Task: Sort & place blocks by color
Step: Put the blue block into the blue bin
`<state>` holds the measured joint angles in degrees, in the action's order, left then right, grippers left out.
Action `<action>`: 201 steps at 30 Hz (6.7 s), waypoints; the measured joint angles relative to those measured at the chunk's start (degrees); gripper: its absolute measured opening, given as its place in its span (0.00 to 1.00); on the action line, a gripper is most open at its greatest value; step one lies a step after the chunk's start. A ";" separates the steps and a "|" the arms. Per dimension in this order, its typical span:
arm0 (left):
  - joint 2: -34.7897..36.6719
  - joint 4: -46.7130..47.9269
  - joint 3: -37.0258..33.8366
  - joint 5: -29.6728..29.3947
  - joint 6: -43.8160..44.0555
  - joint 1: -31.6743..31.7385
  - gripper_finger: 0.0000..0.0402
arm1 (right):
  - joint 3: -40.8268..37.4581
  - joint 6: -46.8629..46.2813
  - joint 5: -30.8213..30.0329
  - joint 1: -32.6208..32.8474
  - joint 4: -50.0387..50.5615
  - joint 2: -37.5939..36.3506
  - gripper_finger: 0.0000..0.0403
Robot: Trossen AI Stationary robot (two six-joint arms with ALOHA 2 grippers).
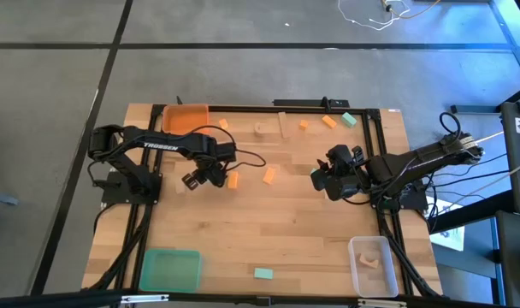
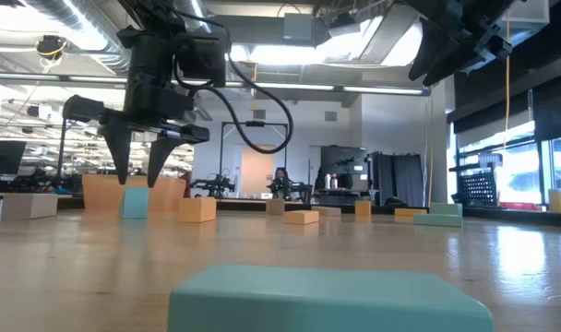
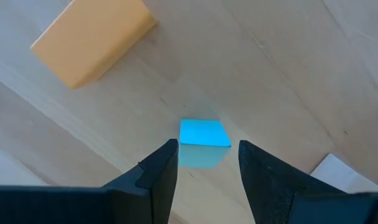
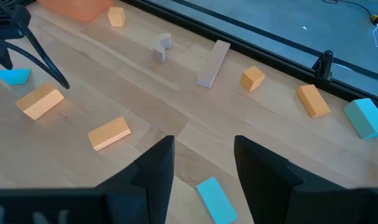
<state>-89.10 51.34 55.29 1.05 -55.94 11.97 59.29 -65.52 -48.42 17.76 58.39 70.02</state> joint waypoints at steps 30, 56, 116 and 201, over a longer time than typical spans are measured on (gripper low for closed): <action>-0.96 1.37 -0.09 0.14 0.06 0.17 0.40 | 0.01 0.05 0.00 -0.02 0.10 0.00 0.42; -0.86 -9.61 -10.93 -3.45 -0.18 -0.09 0.38 | 0.00 -0.06 -0.02 -0.02 -0.24 0.00 0.42; -0.85 11.02 20.74 5.47 124.29 -53.92 0.31 | 0.00 56.65 50.49 -5.21 -33.42 -0.04 0.42; 6.69 2.20 7.67 -19.38 115.35 -47.22 0.43 | 0.02 46.11 47.60 -31.69 2.99 23.47 0.39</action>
<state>-82.41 53.54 62.96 -18.33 59.42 -35.25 59.30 -19.40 -0.83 -13.94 61.38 93.49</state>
